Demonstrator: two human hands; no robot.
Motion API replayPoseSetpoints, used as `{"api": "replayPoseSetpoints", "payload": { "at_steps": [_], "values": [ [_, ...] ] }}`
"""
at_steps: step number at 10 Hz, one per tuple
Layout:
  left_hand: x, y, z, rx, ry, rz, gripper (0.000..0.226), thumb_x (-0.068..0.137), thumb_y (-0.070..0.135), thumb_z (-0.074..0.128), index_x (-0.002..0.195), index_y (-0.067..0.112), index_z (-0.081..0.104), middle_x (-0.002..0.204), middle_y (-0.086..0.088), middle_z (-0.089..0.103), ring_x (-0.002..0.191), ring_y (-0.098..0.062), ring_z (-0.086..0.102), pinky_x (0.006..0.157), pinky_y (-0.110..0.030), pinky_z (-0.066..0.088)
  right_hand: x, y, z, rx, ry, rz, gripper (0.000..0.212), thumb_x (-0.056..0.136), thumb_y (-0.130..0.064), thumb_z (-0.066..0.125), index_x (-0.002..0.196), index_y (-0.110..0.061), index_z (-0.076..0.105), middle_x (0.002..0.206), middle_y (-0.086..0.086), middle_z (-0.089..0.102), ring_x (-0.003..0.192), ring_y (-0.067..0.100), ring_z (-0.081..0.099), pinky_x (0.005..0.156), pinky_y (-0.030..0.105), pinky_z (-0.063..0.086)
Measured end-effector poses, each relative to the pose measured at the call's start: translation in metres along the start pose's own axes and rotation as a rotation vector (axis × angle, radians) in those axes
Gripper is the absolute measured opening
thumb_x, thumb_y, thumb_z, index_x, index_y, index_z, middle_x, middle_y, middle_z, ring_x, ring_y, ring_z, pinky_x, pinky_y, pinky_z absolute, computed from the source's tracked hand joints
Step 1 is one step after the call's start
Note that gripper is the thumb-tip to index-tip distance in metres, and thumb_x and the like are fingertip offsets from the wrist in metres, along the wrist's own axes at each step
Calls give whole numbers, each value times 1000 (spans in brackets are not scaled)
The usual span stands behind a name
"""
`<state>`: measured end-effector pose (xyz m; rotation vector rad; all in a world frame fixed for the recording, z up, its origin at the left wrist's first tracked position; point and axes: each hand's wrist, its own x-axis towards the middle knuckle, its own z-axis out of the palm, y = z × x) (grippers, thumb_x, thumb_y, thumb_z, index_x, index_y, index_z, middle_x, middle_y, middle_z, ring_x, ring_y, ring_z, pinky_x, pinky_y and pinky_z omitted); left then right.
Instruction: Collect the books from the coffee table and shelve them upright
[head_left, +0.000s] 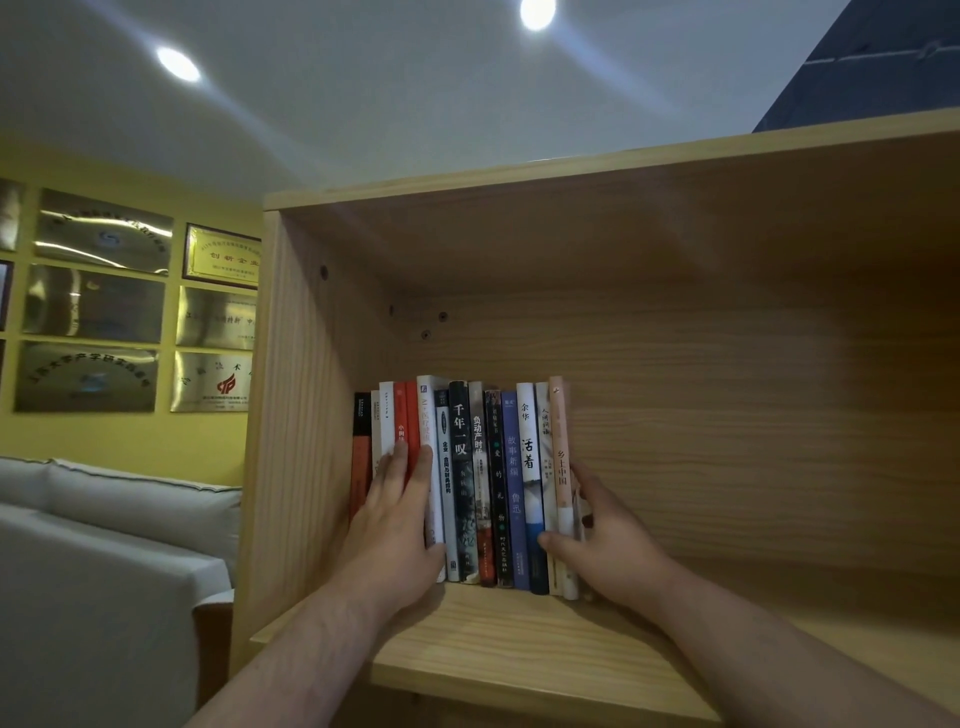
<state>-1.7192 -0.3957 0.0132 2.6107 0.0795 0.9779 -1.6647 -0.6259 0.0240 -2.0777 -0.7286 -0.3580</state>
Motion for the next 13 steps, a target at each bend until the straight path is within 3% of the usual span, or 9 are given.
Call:
{"api": "replayPoseSetpoints", "payload": {
  "at_steps": [2, 4, 5, 7, 8, 9, 10, 11, 13],
  "values": [
    [-9, 6, -7, -163, 142, -40, 76, 90, 27, 67, 153, 31, 24, 148, 9, 28, 140, -13, 28, 113, -38, 41, -6, -8, -4, 48, 68, -1, 69, 95, -24, 67, 151, -41, 30, 101, -34, 44, 106, 4, 56, 91, 28, 51],
    [-27, 5, -9, -114, -9, -25, 58, 94, 31, 61, 148, 24, 41, 142, 9, 41, 140, -14, 34, 117, -36, 34, -7, -8, -6, 71, 119, 13, 58, 98, -27, 63, 148, -35, 36, 93, -29, 42, 78, -4, 50, 58, 19, 49],
    [-26, 3, -9, -174, 22, -74, 58, 94, 28, 61, 148, 22, 39, 143, 7, 37, 135, -17, 43, 111, -35, 43, -6, -6, -5, 94, 105, 51, 57, 99, -31, 60, 148, -40, 33, 97, -27, 43, 83, 5, 58, 55, 32, 60],
    [-19, -1, -12, -457, -106, -276, 71, 93, 22, 64, 153, 22, 27, 140, 0, 37, 124, -18, 50, 110, -38, 43, -5, 1, -2, 52, -12, 66, 58, 101, -31, 58, 151, -34, 30, 99, -24, 47, 88, 5, 60, 59, 19, 53],
    [-17, -3, -10, -461, -233, -287, 98, 92, 24, 66, 159, 23, -5, 153, 2, 17, 137, -20, 38, 115, -36, 37, -5, 1, -1, 35, -57, 61, 62, 100, -30, 59, 152, -37, 26, 106, -22, 52, 90, 5, 62, 61, 17, 53],
    [-16, -5, -8, -527, -288, -301, 104, 92, 20, 68, 157, 24, -14, 157, 6, 8, 141, -19, 31, 101, -20, 47, -5, 0, -2, 39, -107, 59, 73, 99, -29, 61, 156, -41, 16, 121, -15, 53, 93, 5, 63, 66, 18, 54],
    [-16, -8, -7, -490, -233, -294, 99, 91, 23, 67, 158, 26, -6, 151, 4, 18, 134, -18, 40, 108, -29, 41, -8, -2, -3, 16, -102, 43, 74, 99, -28, 62, 157, -40, 17, 112, -24, 50, 99, 3, 59, 86, 27, 52],
    [-19, -8, -6, -295, -56, -261, 71, 87, 33, 66, 148, 28, 31, 133, 1, 38, 116, -18, 53, 104, -40, 51, -11, -6, -2, -58, -78, 20, 65, 99, -28, 60, 154, -35, 25, 122, -18, 57, 108, 8, 62, 96, 33, 53],
    [-31, 5, -14, -183, 33, -73, 53, 94, 32, 61, 143, 23, 45, 143, 6, 42, 136, -15, 40, 110, -35, 41, -23, -24, -14, -208, 54, 84, 57, 99, -31, 59, 150, -29, 35, 137, -1, 56, 112, 12, 63, 93, 32, 58]
  ]
}}
